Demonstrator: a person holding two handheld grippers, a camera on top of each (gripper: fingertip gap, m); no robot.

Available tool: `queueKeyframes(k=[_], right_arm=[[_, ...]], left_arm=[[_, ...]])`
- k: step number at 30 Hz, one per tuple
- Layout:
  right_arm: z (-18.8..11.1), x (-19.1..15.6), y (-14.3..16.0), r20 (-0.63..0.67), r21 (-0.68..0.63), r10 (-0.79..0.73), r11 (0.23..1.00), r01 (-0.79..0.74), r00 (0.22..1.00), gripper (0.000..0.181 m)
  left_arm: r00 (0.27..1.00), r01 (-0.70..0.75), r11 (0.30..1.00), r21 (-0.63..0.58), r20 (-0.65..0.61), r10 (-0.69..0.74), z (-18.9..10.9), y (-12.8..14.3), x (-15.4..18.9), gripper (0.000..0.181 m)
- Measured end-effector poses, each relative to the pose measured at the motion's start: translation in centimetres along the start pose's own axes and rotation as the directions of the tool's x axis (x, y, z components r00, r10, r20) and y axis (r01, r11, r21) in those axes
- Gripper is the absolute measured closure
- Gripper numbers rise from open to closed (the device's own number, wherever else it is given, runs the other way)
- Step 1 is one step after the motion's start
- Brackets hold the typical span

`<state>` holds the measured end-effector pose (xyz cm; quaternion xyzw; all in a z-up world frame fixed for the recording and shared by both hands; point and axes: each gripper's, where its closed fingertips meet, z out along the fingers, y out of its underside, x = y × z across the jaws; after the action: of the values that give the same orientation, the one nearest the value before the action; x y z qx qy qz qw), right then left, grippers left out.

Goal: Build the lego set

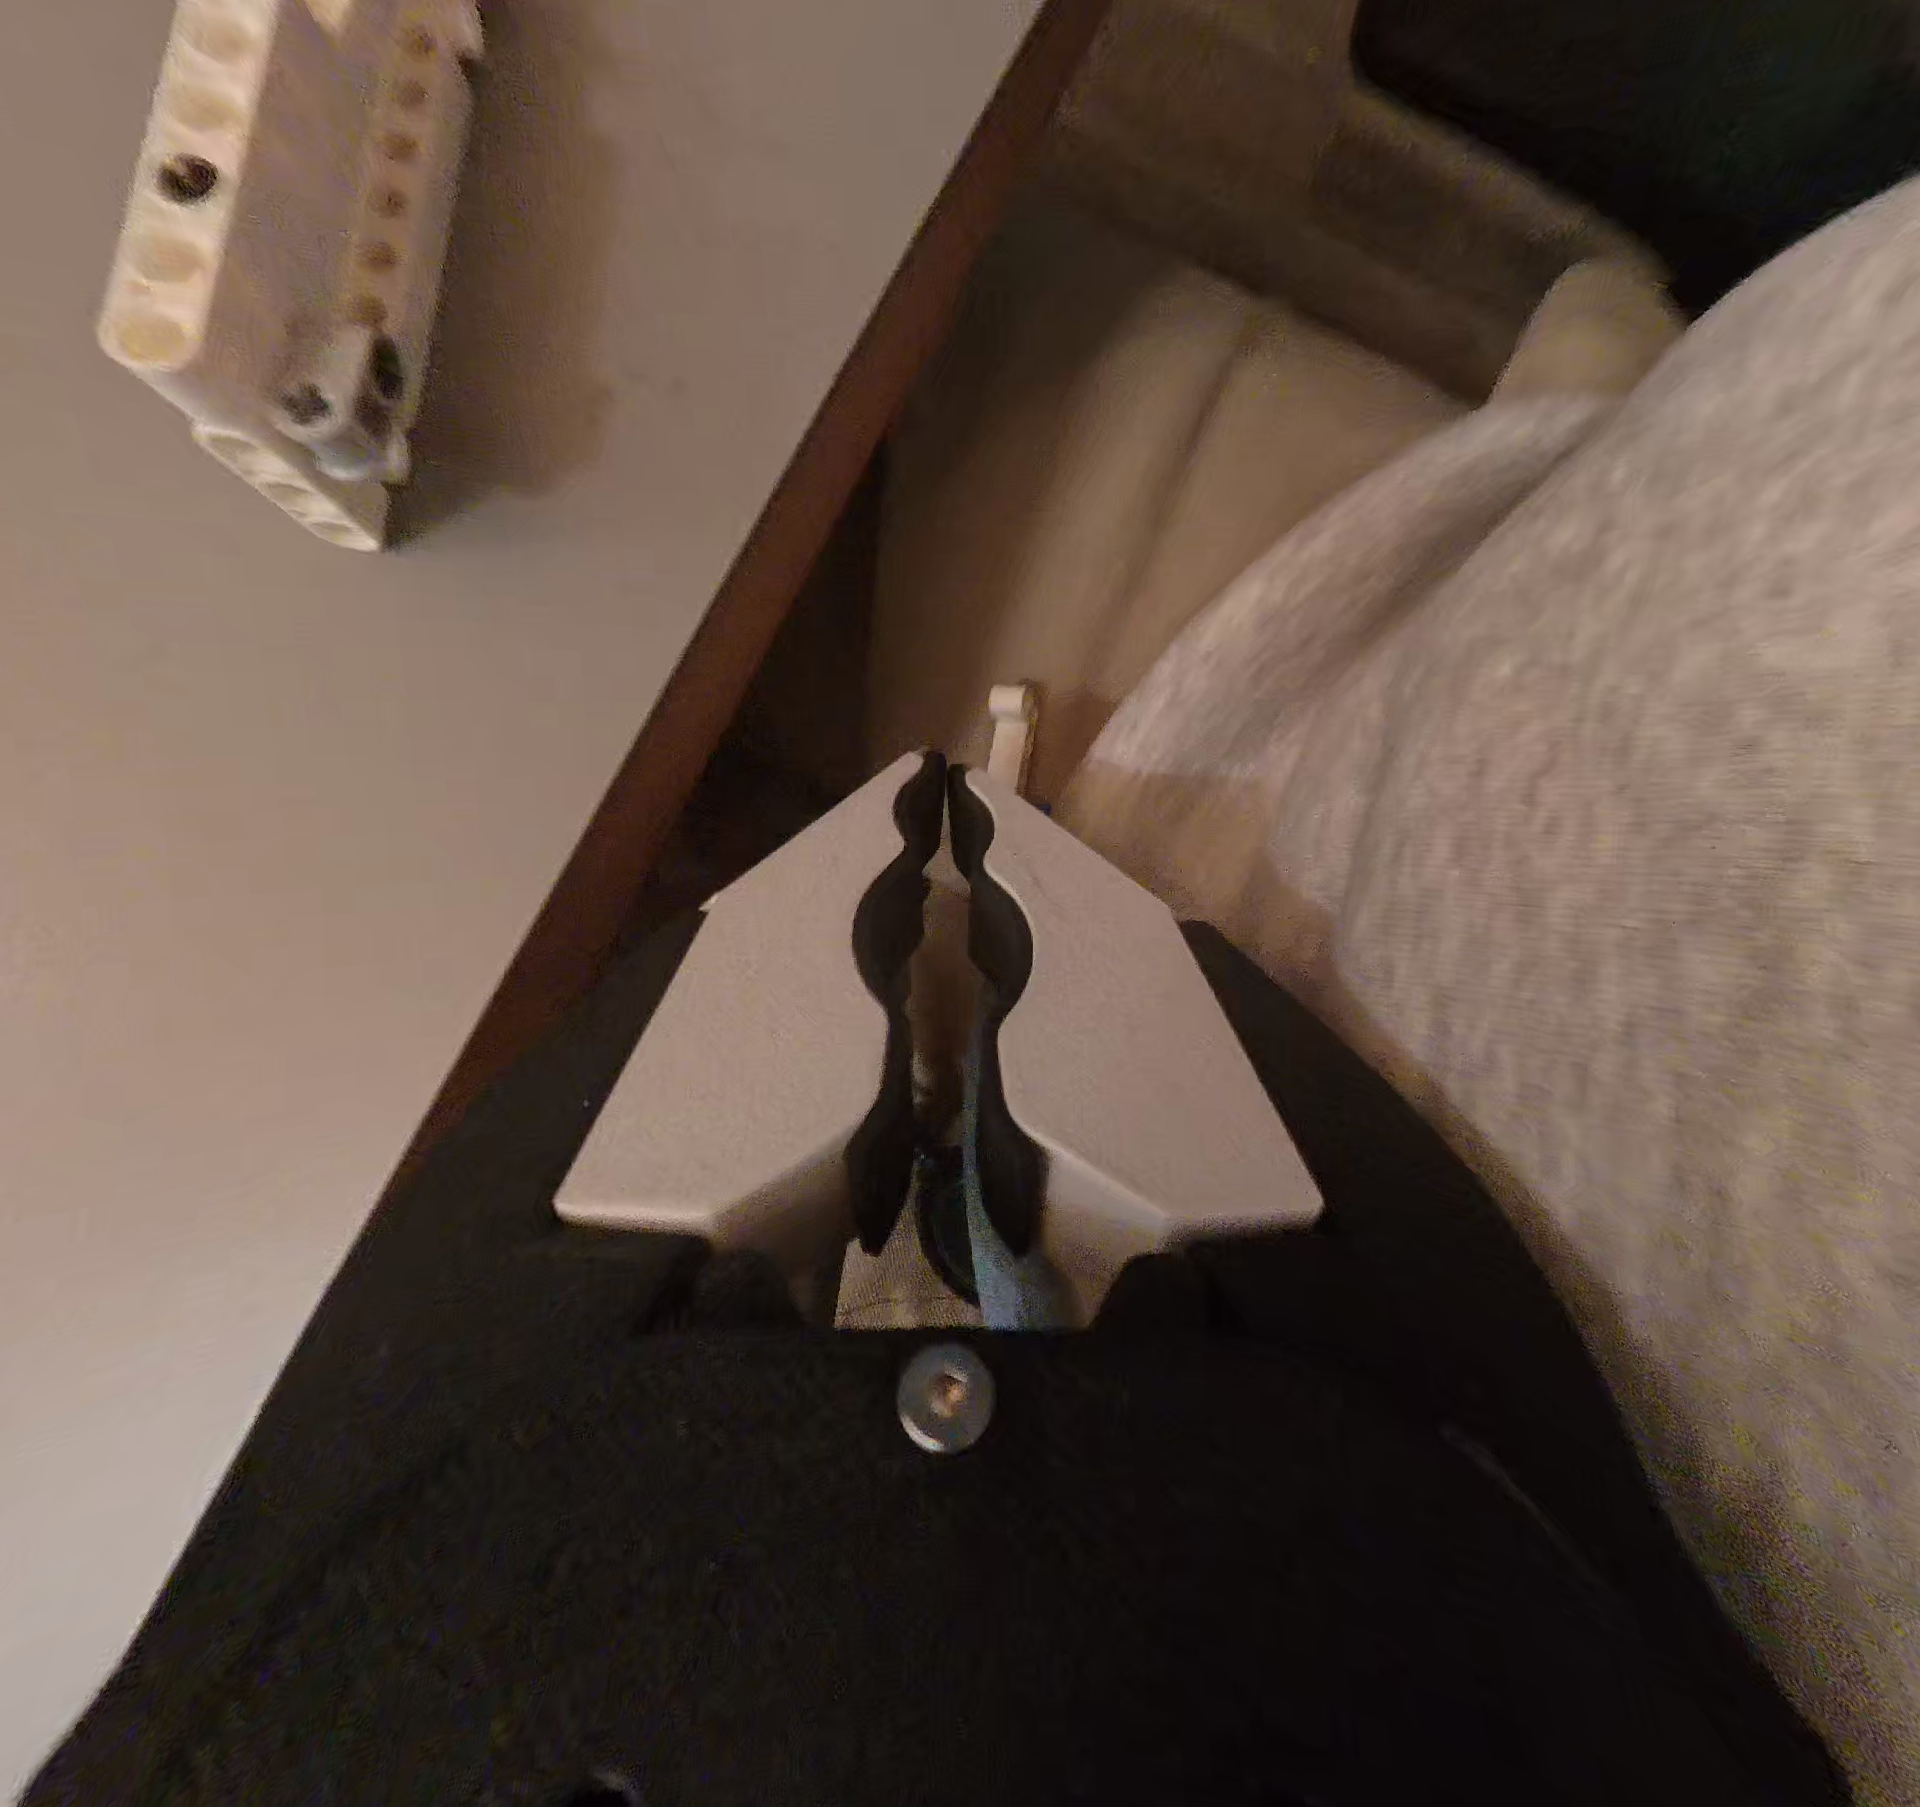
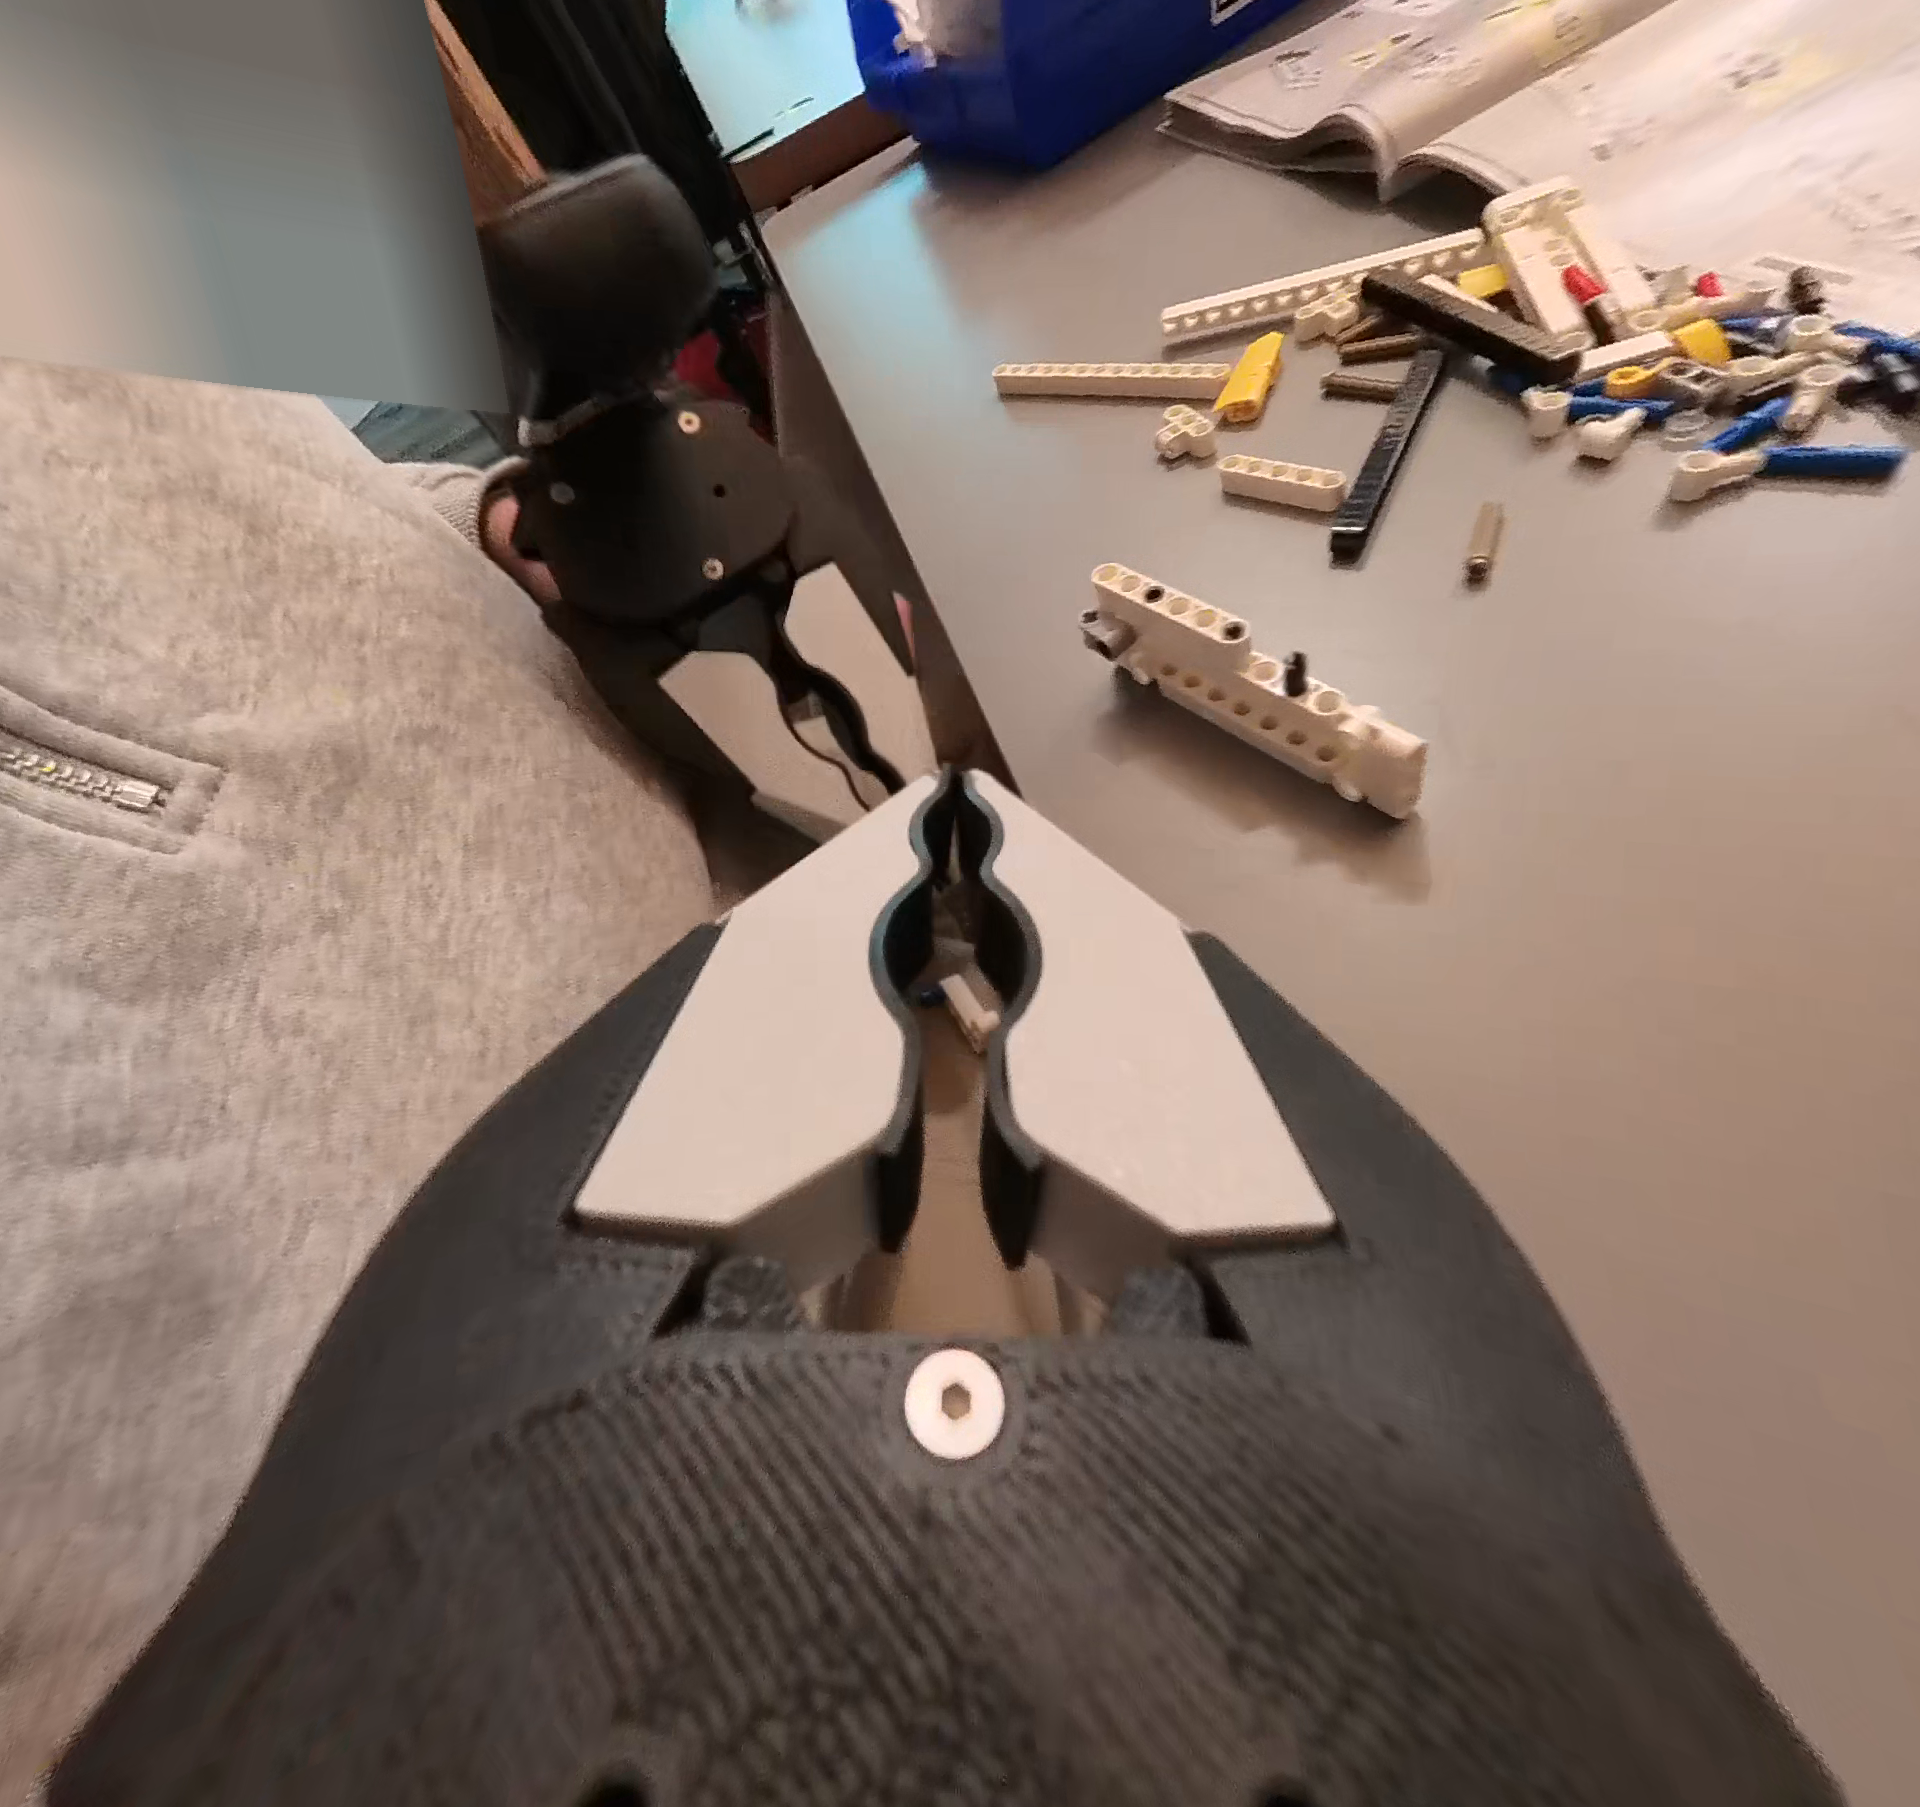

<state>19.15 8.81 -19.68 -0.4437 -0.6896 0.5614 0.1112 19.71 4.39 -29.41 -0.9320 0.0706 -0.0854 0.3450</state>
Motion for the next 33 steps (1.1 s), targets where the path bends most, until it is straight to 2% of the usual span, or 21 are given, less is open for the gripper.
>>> queueKeyframes(k=[2,6,14,19,25,31,33], right_arm=[[0.4,-0.3,0.4,-0.005,-0.024,-0.026,0.999,0.026,1.0,0.181],[0.8,-0.8,1.1,-0.018,-0.065,-0.073,0.995,0.071,0.997,0.181],[0.8,-1.4,0.6,-0.011,-0.051,-0.102,0.994,0.101,0.995,0.181],[0.9,-1.7,0.3,0.012,-0.03,-0.094,0.995,0.094,0.995,0.181],[1.0,-1.6,0.3,0.011,-0.038,-0.107,0.993,0.108,0.994,0.181],[1.0,-1.5,0.3,0.019,-0.028,-0.097,0.995,0.098,0.995,0.181],[1.1,-1.5,0.3,0.02,-0.031,-0.097,0.995,0.098,0.995,0.181]], left_arm=[[0.998,-0.023,0.999,-0.023,0.059,0.024,0.7,0.6,-0.4,0.181],[0.997,0.073,0.997,-0.032,-0.034,-0.074,2.3,1.0,0.4,0.181],[0.961,0.195,0.978,-0.071,-0.183,-0.205,2.6,1.6,1.3,0.181],[0.961,0.189,0.978,-0.093,-0.186,-0.204,3.2,2.2,1.4,0.181],[0.979,0.161,0.985,-0.065,-0.118,-0.168,3.0,2.0,0.1,0.156],[0.946,0.223,0.974,-0.047,-0.229,-0.228,3.2,1.5,0.8,0.171],[0.952,0.221,0.974,-0.054,-0.204,-0.227,3.4,1.6,0.6,0.168]])
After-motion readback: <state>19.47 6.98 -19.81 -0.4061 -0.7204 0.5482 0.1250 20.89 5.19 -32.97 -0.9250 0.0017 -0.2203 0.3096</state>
